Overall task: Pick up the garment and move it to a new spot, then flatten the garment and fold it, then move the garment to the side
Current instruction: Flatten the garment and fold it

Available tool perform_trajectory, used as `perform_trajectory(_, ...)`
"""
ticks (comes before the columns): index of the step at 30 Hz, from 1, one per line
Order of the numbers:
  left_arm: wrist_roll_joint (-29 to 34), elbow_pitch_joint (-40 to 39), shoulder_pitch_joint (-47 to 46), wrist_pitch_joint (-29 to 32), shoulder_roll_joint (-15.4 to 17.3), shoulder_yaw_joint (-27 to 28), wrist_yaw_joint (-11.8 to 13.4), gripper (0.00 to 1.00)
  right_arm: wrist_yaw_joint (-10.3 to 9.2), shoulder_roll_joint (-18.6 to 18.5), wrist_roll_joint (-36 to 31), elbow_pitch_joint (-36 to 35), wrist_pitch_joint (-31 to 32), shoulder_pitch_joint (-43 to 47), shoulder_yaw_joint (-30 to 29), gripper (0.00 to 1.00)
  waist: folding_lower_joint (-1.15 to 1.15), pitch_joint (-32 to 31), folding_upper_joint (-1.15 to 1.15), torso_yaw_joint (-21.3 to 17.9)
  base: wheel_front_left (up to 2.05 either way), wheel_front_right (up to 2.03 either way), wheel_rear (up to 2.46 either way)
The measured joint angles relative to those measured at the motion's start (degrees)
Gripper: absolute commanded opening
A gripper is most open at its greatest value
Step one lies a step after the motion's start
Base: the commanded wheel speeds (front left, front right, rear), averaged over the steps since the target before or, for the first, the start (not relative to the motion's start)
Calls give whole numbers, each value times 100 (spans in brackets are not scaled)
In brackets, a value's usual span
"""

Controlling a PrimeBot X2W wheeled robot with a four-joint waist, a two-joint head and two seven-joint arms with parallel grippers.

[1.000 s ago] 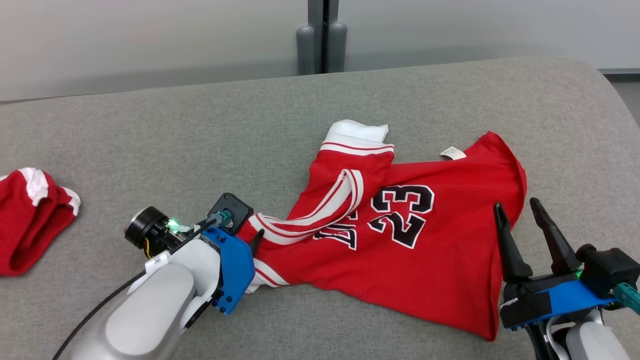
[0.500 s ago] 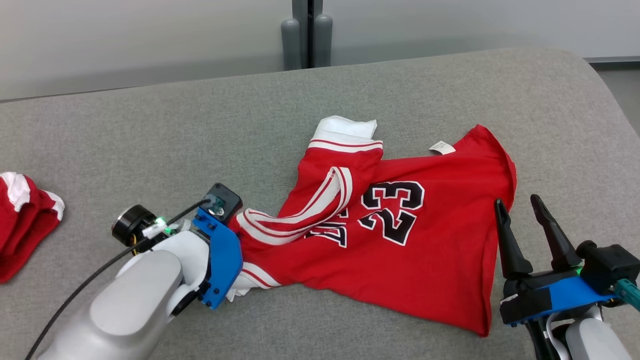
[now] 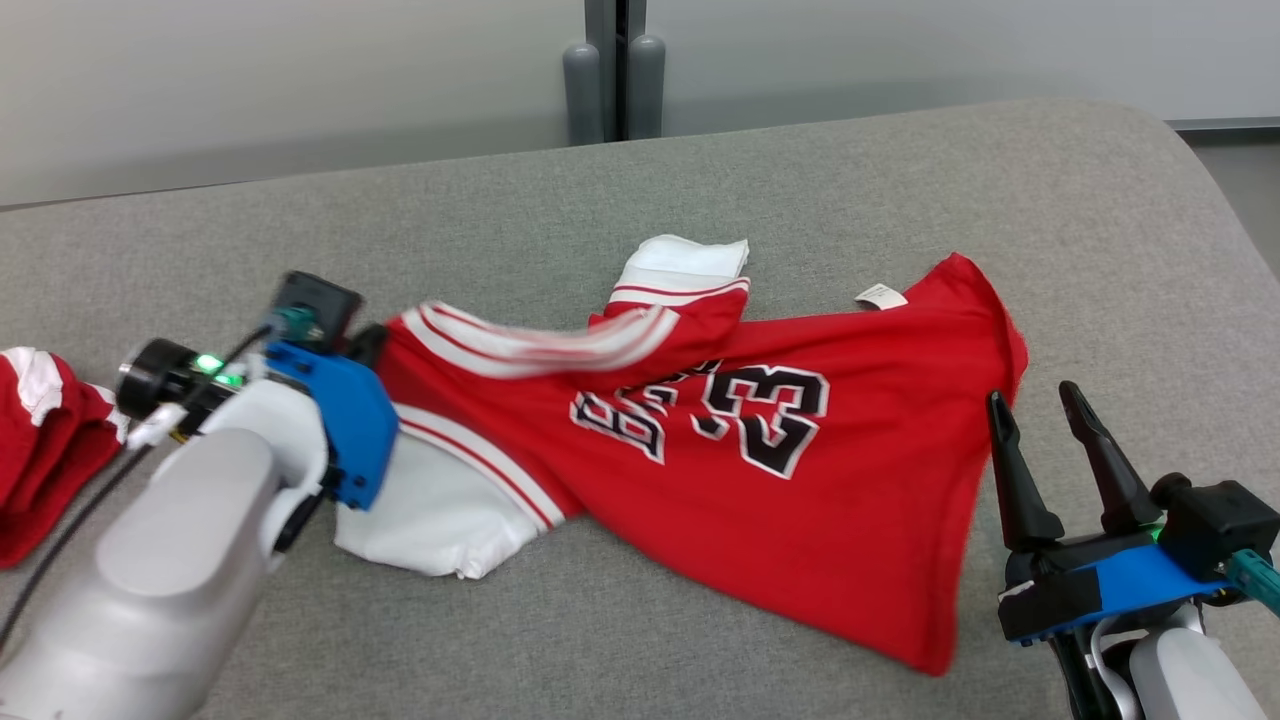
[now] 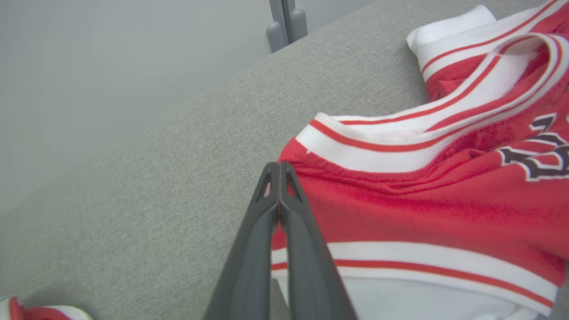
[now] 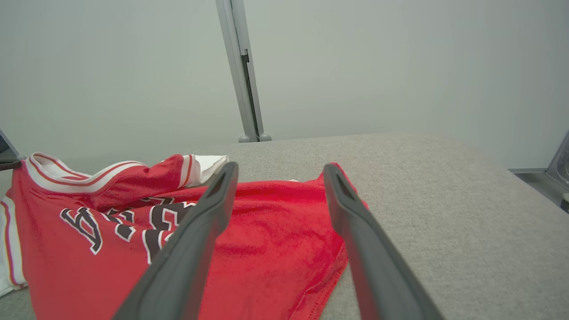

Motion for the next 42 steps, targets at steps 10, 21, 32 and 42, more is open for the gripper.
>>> perform_trajectory(10,112,747,-92,-1367,178,426,728,0,0,24,-24,48,1,5,-18,100,0,6,0,-59,0,0,0)
perform_trajectory(21,24,1191,57,-2465,-177,604,871,100,0,70,-44,119,1,29,20,100,0,-94,0,22,0,0,0)
perform_trajectory(32,744,-1400,1800,-2606,-204,2246,1656,100,0,166,-42,107,1,443,-152,100,-1,-323,0,361,0,0,0)
perform_trajectory(42,1615,-2695,3205,-2607,-738,3513,1672,100,0,219,-42,146,0,580,-203,100,0,-342,0,533,0,0,0)
